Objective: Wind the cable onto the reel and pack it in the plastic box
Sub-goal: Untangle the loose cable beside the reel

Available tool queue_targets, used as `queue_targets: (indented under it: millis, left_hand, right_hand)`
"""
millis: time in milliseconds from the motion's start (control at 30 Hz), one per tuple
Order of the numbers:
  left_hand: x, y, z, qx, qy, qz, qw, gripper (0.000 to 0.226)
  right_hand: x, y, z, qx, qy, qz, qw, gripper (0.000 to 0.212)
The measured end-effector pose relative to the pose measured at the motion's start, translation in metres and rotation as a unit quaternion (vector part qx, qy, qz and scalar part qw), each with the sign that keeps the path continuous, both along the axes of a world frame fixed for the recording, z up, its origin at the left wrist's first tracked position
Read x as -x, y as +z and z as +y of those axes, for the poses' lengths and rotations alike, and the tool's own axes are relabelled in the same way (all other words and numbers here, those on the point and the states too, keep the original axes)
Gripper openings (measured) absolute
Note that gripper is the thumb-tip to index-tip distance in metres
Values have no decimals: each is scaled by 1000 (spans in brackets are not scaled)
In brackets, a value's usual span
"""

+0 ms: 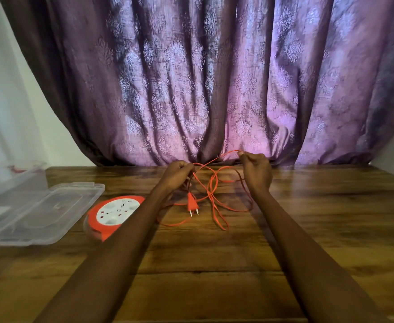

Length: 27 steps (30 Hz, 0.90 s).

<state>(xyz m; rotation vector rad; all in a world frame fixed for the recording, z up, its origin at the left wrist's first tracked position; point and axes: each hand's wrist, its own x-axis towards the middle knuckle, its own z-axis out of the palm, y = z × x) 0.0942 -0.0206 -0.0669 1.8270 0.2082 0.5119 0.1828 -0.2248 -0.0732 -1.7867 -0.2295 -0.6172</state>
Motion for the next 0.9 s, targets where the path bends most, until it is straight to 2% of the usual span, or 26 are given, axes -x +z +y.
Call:
queue_targets:
  millis: [67, 133, 200, 267, 333, 400, 467, 533, 667, 733, 833, 900]
  left_hand:
    - [1, -3, 0, 19, -14, -4, 1000, 28]
    - [2, -5, 0, 32, -27, -8, 999, 27]
    - [3, -6, 0, 39, -42, -11, 998, 25]
    - [3, -6, -1, 43, -55, -10, 998, 22]
    - [3, -5, -2, 45, -68, -5, 997, 19]
    - [3, -3, -6, 68, -76, -3, 995, 17]
    - [4, -3, -9, 102, -86, 4, 991, 13]
    - [6, -3, -11, 101, -102, 19, 990, 10]
    - [13, -1, -12, 130, -115, 15, 985, 12]
    - [16, 2, -13, 134, -124, 20, 983, 12]
    - [16, 4, -18, 123, -123, 27, 984, 14]
    - [16, 2, -21, 100, -111, 30, 988, 12]
  right_hand:
    - [-4, 1, -6, -12, -22, 75, 997, 34]
    - [-4, -3, -7, 50, -22, 92, 994, 31]
    - [-1, -8, -4, 161, -17, 27, 986, 41]
    - [5, -8, 3, 228, 34, -99, 968, 49]
    - [14, -3, 12, 285, 95, -204, 932, 45]
    - [24, -3, 20, 340, 114, -273, 893, 42]
    - [30, -4, 26, 375, 97, -317, 866, 32]
    - [30, -3, 27, 376, 76, -329, 863, 21]
    - [22, -3, 20, 393, 95, -335, 851, 26]
    - [21, -5, 19, 367, 118, -328, 862, 28]
    - [23, -6, 23, 238, 163, -240, 927, 21]
    - [25, -6, 25, 154, 159, -164, 961, 17]
